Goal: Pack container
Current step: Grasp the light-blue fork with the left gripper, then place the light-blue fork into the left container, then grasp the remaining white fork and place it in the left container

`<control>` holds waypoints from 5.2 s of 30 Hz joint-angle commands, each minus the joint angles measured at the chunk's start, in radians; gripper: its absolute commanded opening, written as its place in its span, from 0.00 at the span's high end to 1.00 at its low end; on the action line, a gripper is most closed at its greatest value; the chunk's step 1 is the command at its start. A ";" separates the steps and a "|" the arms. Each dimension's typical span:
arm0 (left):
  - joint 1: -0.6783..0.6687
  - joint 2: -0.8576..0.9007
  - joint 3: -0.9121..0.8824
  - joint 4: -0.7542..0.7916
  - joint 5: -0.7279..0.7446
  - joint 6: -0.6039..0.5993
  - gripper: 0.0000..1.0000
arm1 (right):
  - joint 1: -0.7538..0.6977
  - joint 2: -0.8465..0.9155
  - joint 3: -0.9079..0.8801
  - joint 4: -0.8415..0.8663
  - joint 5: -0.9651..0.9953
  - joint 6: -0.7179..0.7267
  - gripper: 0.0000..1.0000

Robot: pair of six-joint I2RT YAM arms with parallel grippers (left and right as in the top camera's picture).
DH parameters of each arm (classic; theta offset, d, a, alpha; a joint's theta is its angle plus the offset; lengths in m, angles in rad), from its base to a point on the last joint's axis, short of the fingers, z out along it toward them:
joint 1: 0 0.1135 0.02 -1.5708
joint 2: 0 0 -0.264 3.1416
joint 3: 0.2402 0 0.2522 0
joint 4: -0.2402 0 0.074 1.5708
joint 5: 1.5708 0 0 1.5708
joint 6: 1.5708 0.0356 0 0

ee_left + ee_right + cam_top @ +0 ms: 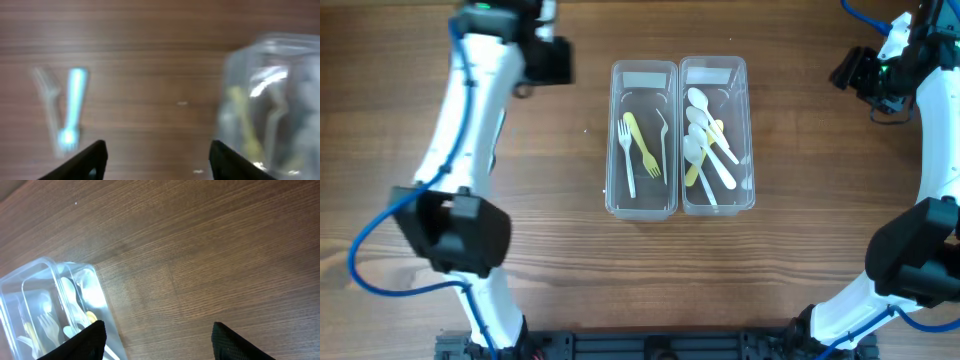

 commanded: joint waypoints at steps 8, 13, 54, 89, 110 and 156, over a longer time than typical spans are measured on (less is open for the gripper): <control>0.322 0.159 -0.407 0.206 0.108 0.344 0.37 | 0.006 -0.008 0.008 0.018 0.013 0.011 0.32; 0.322 0.159 -0.435 0.257 0.104 0.410 0.42 | 0.006 -0.008 0.008 0.018 0.014 0.011 0.32; 0.319 0.154 -0.525 0.361 0.056 0.494 0.96 | 0.006 -0.008 0.008 -0.004 0.013 0.011 0.33; -0.280 -0.179 -0.383 0.463 0.177 -0.220 0.24 | 0.006 -0.008 0.008 0.006 0.013 0.014 0.33; 0.505 0.127 -0.416 0.204 0.072 0.548 0.32 | 0.006 -0.008 0.008 -0.001 -0.001 0.010 0.30; -0.390 0.048 -0.247 0.416 0.202 -0.175 0.55 | 0.006 -0.008 0.008 -0.018 -0.002 0.013 0.31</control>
